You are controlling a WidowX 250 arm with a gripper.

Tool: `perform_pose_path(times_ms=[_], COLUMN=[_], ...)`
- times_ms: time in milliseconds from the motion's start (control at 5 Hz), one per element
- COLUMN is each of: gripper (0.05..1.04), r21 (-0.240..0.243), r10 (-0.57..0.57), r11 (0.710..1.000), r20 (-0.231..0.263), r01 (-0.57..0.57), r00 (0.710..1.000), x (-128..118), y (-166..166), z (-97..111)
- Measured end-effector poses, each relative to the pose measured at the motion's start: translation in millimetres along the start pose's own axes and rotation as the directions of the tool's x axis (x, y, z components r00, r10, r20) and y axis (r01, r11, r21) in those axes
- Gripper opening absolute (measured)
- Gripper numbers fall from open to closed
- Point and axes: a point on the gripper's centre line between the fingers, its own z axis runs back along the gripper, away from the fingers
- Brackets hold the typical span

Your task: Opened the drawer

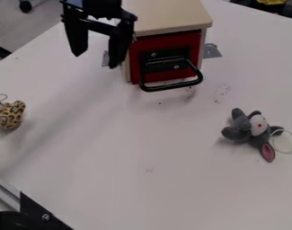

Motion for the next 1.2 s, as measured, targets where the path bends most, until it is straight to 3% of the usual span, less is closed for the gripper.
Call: perform_pose_path(times_ms=[400, 800, 1200], gripper=[0.998, 0.998, 0.998], r21=[-0.038, 0.038, 0.072], r10=[-0.219, -0.405, -0.488], r11=[0.975, 0.914, 0.872], r20=[-0.028, 0.053, 0.065], r01=[0.218, 0.403, 0.484], r00=[0.975, 0.913, 0.87], x=[9, 27, 41], y=[-35, -63, -66], z=[-14, -15, -22])
